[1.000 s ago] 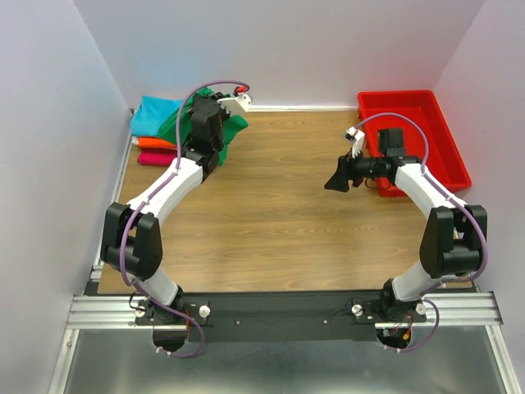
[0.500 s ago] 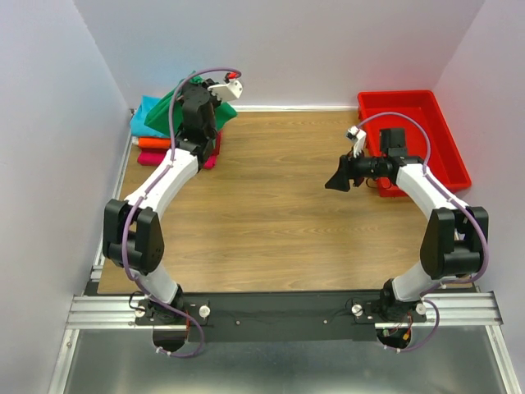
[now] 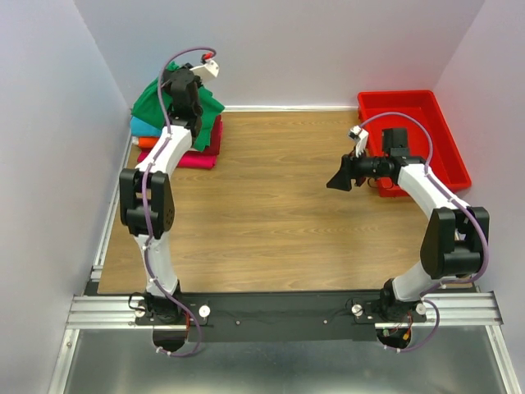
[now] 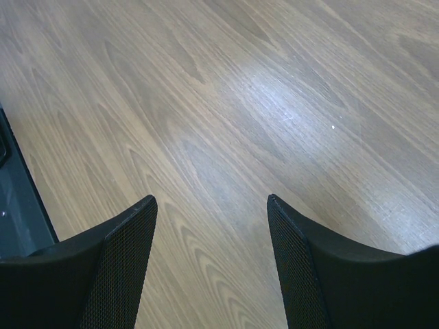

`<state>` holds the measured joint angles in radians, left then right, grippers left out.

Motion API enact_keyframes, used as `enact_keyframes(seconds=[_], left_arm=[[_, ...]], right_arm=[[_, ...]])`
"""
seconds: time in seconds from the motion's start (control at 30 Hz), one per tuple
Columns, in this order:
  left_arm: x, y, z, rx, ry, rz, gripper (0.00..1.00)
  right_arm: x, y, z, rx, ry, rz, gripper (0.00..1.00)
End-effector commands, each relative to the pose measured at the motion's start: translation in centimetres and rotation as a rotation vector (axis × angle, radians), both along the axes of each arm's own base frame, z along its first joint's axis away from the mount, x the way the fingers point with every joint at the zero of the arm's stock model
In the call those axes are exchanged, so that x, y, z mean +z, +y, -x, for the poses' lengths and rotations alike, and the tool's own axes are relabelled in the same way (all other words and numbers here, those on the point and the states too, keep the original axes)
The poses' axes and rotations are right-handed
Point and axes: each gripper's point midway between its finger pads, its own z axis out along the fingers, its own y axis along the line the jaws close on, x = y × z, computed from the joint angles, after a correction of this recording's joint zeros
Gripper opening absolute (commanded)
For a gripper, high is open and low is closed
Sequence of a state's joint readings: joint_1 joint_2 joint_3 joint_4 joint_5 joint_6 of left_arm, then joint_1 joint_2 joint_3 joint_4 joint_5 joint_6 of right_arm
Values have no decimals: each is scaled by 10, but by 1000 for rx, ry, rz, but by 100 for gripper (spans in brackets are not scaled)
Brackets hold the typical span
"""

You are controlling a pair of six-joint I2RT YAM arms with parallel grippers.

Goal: Fold and stack the t-shirts
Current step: Neatly place the folded tshirt to the corner, then reset both grippers

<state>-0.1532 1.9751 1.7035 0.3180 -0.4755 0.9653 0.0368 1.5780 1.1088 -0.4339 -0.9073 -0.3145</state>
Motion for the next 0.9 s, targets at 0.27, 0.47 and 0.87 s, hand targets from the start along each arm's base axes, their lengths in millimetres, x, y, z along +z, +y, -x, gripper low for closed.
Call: enact_keyframes(seconds=[0.27, 0.47, 0.87], left_arm=[[-37, 131, -31, 285, -283, 560, 98], [77, 95, -11, 9, -399, 781, 98], [75, -64, 142, -677, 12, 1113, 98]], right_arm=[[-5, -7, 0, -6, 17, -32, 72], [-6, -8, 0, -3, 6, -21, 72], [25, -66, -18, -157, -217, 179, 79]])
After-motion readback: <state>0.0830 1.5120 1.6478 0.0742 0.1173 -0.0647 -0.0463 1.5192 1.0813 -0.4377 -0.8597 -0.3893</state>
